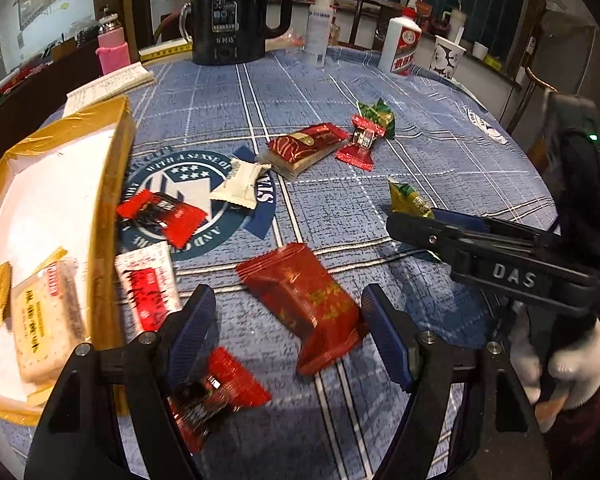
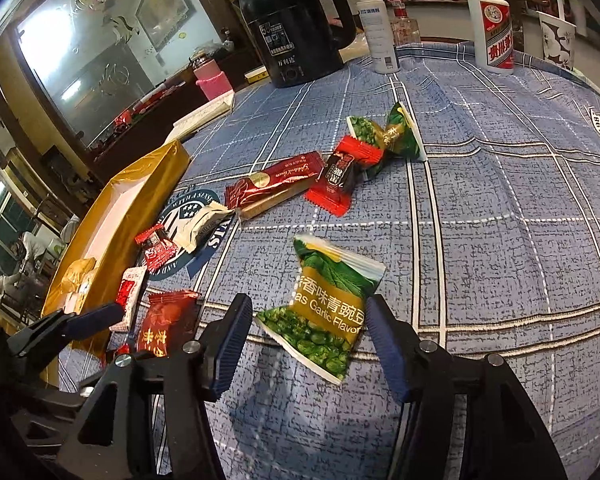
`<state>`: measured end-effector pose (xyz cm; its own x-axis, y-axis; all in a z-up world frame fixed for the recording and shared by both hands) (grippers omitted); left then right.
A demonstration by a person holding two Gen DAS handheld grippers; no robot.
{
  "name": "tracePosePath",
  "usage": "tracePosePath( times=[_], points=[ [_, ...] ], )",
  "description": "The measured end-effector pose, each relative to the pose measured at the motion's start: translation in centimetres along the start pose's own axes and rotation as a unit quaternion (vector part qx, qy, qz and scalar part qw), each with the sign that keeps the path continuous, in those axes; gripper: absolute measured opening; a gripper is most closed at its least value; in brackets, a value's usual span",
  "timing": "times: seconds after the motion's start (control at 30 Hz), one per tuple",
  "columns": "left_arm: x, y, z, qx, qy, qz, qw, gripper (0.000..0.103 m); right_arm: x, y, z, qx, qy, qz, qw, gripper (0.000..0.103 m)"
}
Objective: Organize snacks
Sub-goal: 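Close the left tool on the red pastry pack while the right tool grasps the green pea pack, then carry both packs over the tray and open both tools to release them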
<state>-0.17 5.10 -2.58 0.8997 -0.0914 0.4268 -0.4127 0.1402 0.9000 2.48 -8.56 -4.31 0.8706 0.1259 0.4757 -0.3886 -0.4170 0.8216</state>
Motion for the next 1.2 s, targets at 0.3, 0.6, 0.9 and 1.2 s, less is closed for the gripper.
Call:
tracePosePath(
  times=[0.3, 0.6, 0.9, 1.2],
  points=[
    [0.5, -2.2, 0.3, 0.019, -0.012, -0.014, 0.9996, 0.063, 0.1, -0.3, -0.1, -0.012, 0.009, 0.013, 1.0, 0.057],
    [0.4, -1.5, 0.4, 0.026, -0.011, 0.001, 0.9996, 0.03, 0.1, -0.2, 0.2, -0.013, 0.008, 0.022, 1.0, 0.045],
    [-0.6, 3.0, 0.0, -0.009, 0.026, 0.058, 0.9979, 0.028, 0.2, 0.2, 0.7, 0.006, -0.005, 0.033, 0.999, 0.045],
    [-3.9, 9.8, -3.2, -0.038, 0.077, 0.146, 0.9856, 0.028, 0.2, 0.5, 1.5, -0.002, -0.03, 0.045, 0.999, 0.045]
  ],
)
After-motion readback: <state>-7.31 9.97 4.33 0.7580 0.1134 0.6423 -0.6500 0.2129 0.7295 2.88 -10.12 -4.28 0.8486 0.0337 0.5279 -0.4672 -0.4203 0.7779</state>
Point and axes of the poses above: each gripper's, at about its wrist camera, not at the fingertips, and y roughly against the way its jaws point, z to its right, x to its top, the point moved 7 cm from there along -y, roughly the way its jaws point, and after that the axes turned 10 degrees about -z, right-handed, at the moved point
